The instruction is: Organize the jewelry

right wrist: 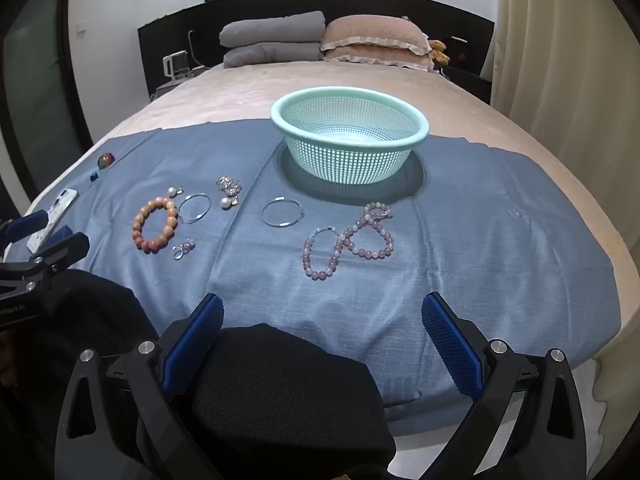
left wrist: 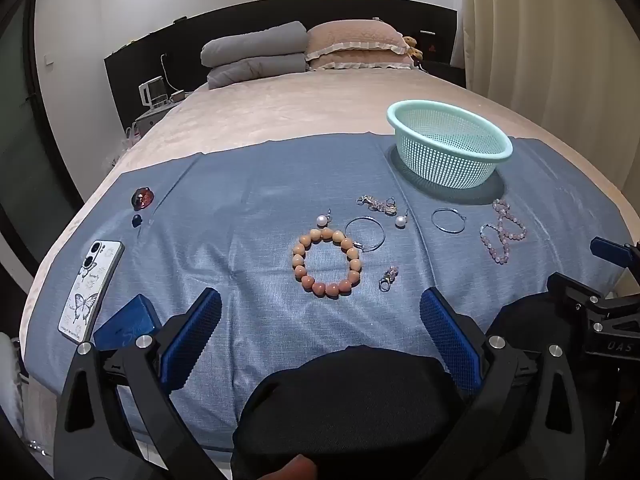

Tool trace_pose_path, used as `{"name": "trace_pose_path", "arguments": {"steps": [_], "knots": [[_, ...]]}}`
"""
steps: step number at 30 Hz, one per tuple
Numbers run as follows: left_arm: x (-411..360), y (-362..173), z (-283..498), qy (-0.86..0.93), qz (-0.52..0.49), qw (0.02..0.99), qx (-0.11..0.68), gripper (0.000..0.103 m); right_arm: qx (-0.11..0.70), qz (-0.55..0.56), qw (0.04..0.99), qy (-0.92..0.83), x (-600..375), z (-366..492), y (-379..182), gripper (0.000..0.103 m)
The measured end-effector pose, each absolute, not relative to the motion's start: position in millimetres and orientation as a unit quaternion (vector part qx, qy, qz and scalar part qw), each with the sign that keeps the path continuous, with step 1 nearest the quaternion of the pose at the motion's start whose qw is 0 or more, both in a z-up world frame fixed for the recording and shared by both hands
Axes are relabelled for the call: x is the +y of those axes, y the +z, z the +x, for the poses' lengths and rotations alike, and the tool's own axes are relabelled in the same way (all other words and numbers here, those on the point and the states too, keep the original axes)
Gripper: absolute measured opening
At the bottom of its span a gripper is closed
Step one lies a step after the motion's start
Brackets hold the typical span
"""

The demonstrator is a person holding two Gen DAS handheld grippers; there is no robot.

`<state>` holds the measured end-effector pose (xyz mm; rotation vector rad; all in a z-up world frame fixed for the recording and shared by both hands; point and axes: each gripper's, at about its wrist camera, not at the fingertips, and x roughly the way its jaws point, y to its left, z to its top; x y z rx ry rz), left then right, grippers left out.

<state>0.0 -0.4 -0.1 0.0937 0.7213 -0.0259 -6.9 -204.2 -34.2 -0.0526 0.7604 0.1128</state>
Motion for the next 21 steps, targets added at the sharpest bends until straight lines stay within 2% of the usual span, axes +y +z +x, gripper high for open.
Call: {"name": "trace_pose_path", "arguments": {"steps": [21], "knots": [[1.0,-1.5,-0.1,-0.016,0.048,0.933,0.358,0.097,0.373,-0.031,0.926,0.055,-202.3,-5.0,-35.1,0.095]]}}
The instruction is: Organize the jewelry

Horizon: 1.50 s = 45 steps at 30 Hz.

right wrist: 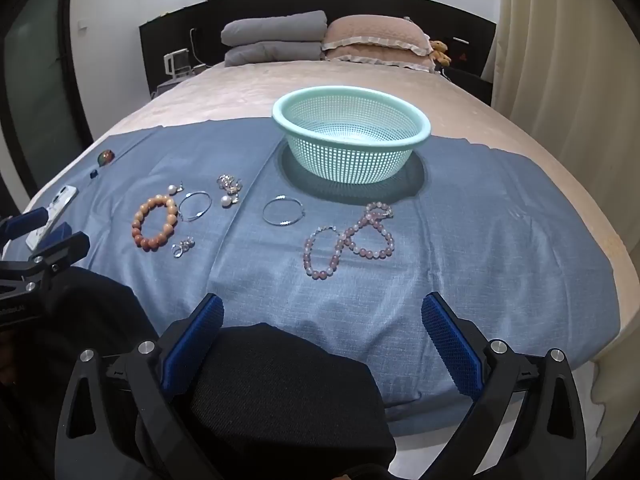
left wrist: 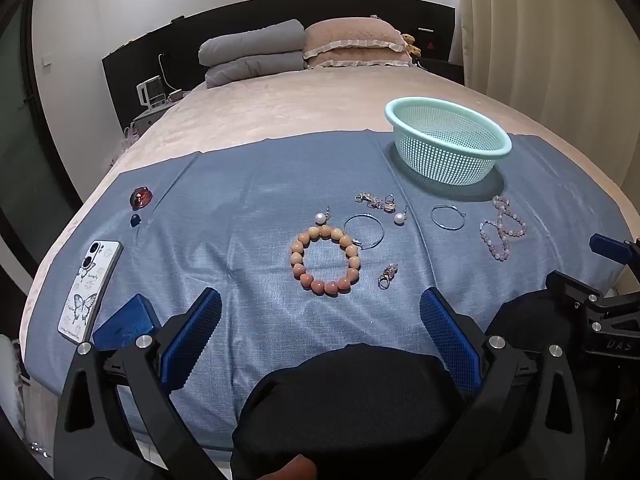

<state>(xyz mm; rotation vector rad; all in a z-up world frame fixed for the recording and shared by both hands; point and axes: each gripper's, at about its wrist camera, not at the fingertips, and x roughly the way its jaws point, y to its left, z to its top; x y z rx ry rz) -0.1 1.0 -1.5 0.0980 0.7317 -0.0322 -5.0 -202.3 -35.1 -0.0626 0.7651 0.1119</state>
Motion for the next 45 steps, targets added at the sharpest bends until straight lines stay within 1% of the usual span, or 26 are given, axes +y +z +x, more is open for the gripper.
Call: {"name": "trace_pose_path", "arguments": {"steps": [45], "knots": [[4.1,-1.3,1.1,-0.020,0.042,0.932,0.360,0.097,0.379,-0.026,0.923,0.061,-201.5,-3.6,-38.0,0.095]]}}
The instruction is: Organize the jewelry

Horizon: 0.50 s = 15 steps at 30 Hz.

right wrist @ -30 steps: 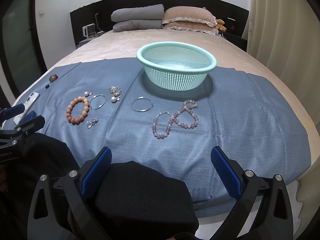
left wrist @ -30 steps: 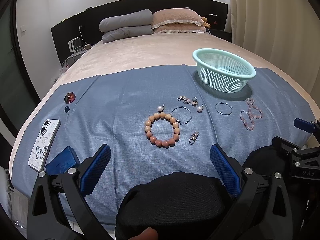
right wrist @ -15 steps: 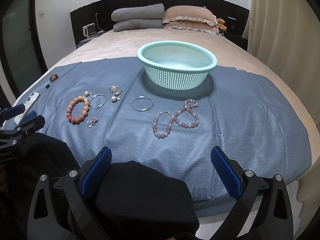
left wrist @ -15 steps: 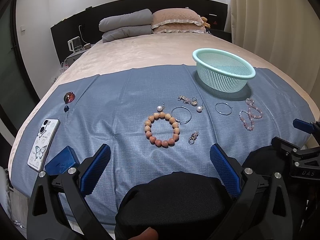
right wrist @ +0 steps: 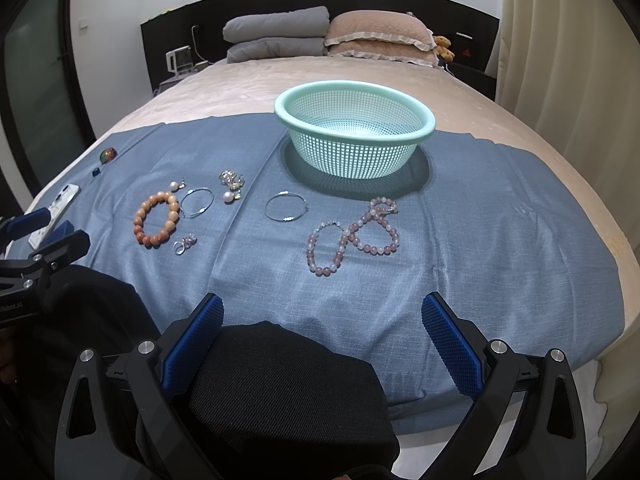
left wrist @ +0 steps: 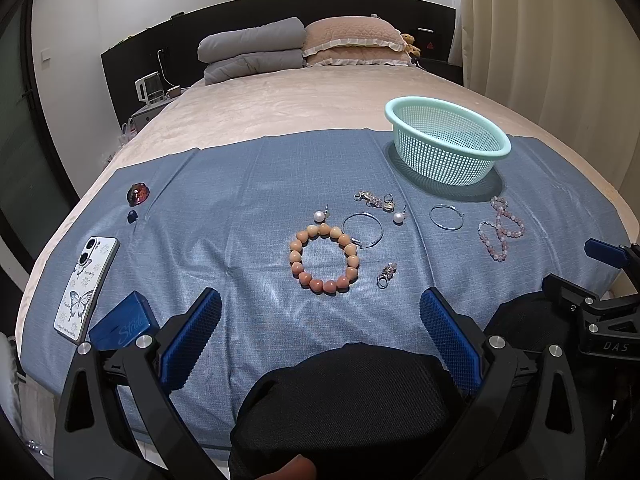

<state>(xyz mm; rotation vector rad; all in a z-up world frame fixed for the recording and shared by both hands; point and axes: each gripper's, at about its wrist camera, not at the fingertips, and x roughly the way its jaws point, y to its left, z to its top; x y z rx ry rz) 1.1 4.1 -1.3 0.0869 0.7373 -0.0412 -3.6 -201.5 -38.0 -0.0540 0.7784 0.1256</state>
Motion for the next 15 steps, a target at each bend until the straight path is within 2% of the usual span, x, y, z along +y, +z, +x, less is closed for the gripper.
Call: {"name": "trace_pose_path", "arguments": {"steps": [15], "knots": [[3.9,-1.5,1.0,-0.021,0.042,0.931,0.361,0.097,0.379,-0.028,0.923,0.061,-201.5,-3.5,-38.0,0.095]]}}
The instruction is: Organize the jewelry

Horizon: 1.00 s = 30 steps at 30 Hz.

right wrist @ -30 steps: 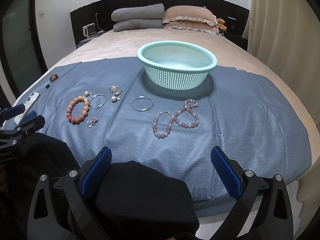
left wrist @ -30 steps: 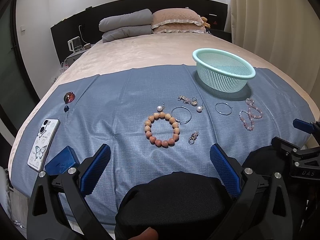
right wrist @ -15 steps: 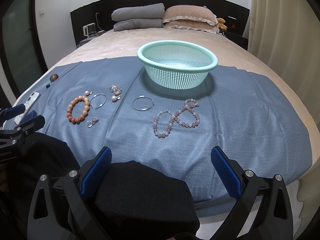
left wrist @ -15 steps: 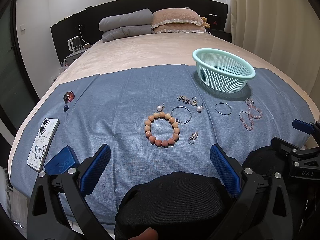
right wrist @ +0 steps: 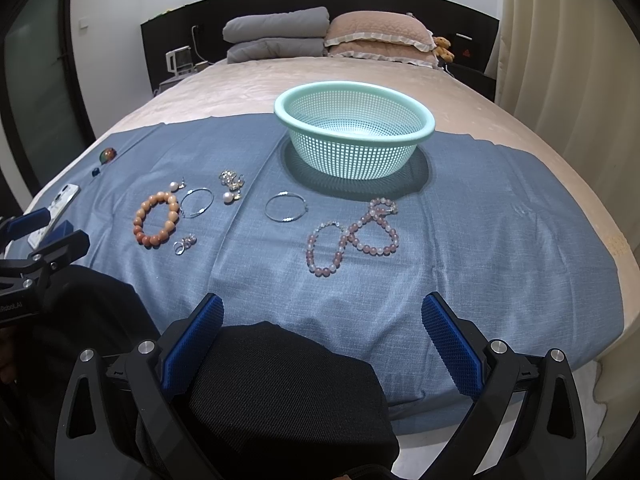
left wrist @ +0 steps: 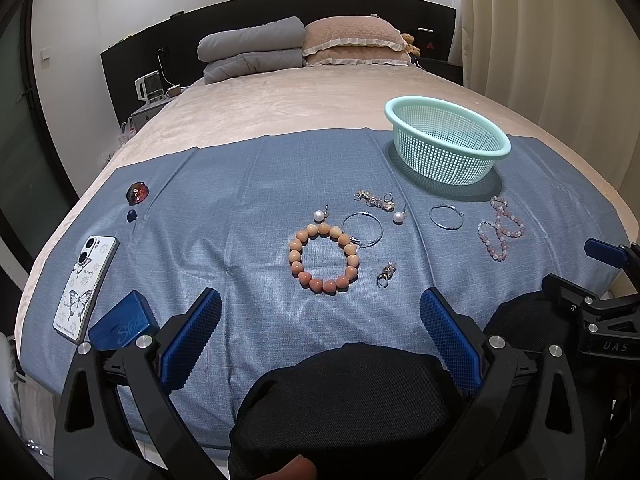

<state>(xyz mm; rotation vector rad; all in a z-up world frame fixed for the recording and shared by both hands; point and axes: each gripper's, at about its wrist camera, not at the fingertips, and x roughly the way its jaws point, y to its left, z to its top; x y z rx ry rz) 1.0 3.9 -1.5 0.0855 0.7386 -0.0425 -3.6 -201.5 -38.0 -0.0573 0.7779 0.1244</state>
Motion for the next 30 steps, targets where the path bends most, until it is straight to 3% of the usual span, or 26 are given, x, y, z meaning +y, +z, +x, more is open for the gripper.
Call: {"name": "trace_pose_path", "arguments": {"steps": [21,27,30], "knots": [[6.2,-0.8,8.1,-0.058,0.041,0.924,0.376,0.097,0.373,-0.030,0.926,0.053,-211.1,2.7,-32.7,0.095],[18.5,-9.5,38.7,-0.016,0.100,0.915,0.390,0.097,0.383,-0.004,0.922,0.056,-237.7,26.6,-31.4,0.095],[37.7,-20.2,61.6,-0.023,0.075,0.905,0.419,0.097,0.386,0.003,0.921,0.055,-248.2,38.3,-33.2,0.095]]}}
